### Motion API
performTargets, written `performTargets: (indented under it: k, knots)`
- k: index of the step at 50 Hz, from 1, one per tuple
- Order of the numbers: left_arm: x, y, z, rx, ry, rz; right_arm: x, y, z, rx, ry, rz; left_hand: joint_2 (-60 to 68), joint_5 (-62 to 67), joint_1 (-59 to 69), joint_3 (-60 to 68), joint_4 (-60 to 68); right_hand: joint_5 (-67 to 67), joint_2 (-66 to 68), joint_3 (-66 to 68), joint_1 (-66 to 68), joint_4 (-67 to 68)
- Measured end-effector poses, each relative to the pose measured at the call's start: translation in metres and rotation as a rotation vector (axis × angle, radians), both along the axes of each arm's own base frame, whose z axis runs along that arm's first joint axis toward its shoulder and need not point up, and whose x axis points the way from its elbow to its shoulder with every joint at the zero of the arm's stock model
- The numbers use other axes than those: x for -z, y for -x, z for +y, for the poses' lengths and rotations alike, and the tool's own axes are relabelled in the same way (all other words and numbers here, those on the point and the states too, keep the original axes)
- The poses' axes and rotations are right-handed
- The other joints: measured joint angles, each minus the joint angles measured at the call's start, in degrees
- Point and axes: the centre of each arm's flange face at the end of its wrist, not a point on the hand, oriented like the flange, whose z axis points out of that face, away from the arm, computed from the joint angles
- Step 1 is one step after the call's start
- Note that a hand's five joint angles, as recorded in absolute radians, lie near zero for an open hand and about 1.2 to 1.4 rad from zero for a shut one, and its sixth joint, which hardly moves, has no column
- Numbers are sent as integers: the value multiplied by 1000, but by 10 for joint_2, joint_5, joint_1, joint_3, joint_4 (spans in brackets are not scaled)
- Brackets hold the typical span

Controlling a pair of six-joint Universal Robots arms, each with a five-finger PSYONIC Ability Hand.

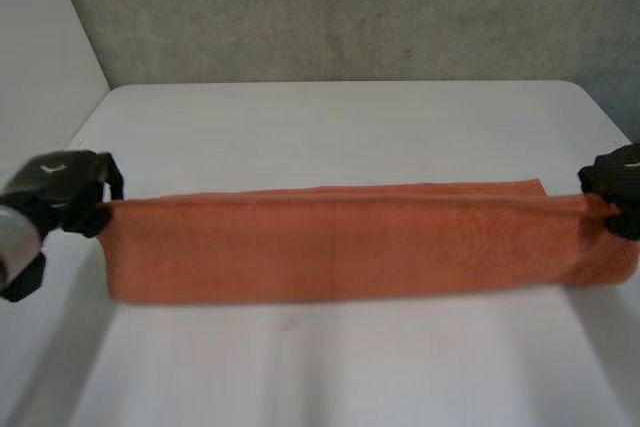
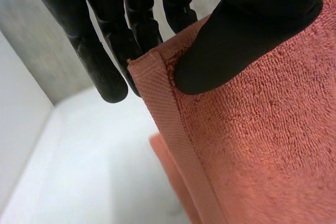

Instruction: Fold the laundry

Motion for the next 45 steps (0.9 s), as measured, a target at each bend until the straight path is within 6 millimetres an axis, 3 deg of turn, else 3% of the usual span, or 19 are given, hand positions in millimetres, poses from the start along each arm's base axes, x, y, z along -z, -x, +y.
performTargets:
  k: [7, 10, 14, 17, 20, 21, 23, 24, 25, 26, 28, 31, 32, 33, 36, 41, 43, 44, 45]
  knots:
    - [30, 22, -45, 43, -47, -90, 28, -32, -36, -15, -19, 74, 0, 0, 0, 0, 0, 0, 0, 0, 0, 0]
    - [29, 29, -58, 37, -21, -107, 28, -41, -47, -13, 7, 90, 0, 0, 0, 0, 0, 0, 0, 0, 0, 0]
    - [7, 46, -90, 19, 113, -113, 12, -61, -76, 14, 145, 84, 0, 0, 0, 0, 0, 0, 0, 0, 0, 0]
    - [-32, 60, -111, 14, 302, -81, -37, -80, -105, 59, 401, -9, 0, 0, 0, 0, 0, 0, 0, 0, 0, 0]
    - [-74, 69, -122, -1, 503, -38, -89, -90, -116, 86, 632, -129, 0, 0, 0, 0, 0, 0, 0, 0, 0, 0]
    - [-102, 72, -125, -20, 631, -7, -119, -94, -116, 94, 757, -204, 0, 0, 0, 0, 0, 0, 0, 0, 0, 0]
    - [-142, 72, -123, -57, 811, 42, -158, -95, -111, 99, 917, -308, 0, 0, 0, 0, 0, 0, 0, 0, 0, 0]
    - [-156, 71, -121, -73, 875, 62, -171, -95, -108, 99, 970, -344, 0, 0, 0, 0, 0, 0, 0, 0, 0, 0]
    - [-156, 71, -121, -73, 875, 62, -171, -95, -108, 99, 970, -344, 0, 0, 0, 0, 0, 0, 0, 0, 0, 0]
    - [-183, 69, -114, -104, 993, 103, -193, -94, -99, 94, 1062, -411, 0, 0, 0, 0, 0, 0, 0, 0, 0, 0]
    - [-202, 68, -106, -129, 1077, 138, -205, -93, -90, 87, 1117, -456, 0, 0, 0, 0, 0, 1, 0, 0, 0, 0]
    - [-208, 68, -100, -140, 1109, 159, -204, -92, -85, 82, 1122, -474, 0, 0, 0, 0, 0, 2, 0, 0, 0, 0]
    - [-203, 68, -98, -143, 1097, 166, -191, -92, -84, 76, 1083, -470, 0, 0, 0, 0, 0, 3, 0, 0, 0, 0]
    - [-203, 68, -98, -143, 1097, 166, -191, -92, -84, 76, 1083, -470, 0, 0, 0, 0, 0, 3, 0, 0, 0, 0]
    - [-175, 69, -99, -135, 1011, 153, -155, -93, -84, 62, 967, -438, 0, 0, 0, 0, 0, 3, 0, 0, 0, 0]
    - [-112, 68, -103, -116, 823, 122, -88, -97, -81, 9, 757, -383, 0, 0, 0, 0, 0, 3, 0, 0, 0, 0]
    - [-101, 67, -104, -112, 793, 117, -81, -98, -81, 2, 734, -378, 0, 0, 0, 0, 0, 3, 0, 0, 0, 0]
    - [-77, 67, -104, -102, 726, 106, -68, -99, -80, -9, 696, -370, 0, 0, 0, 0, 0, 3, 0, 0, 0, 0]
    - [-54, 68, -103, -92, 665, 93, -34, -101, -79, -32, 597, -348, 0, 0, 0, 0, 0, 3, 0, 0, 0, 0]
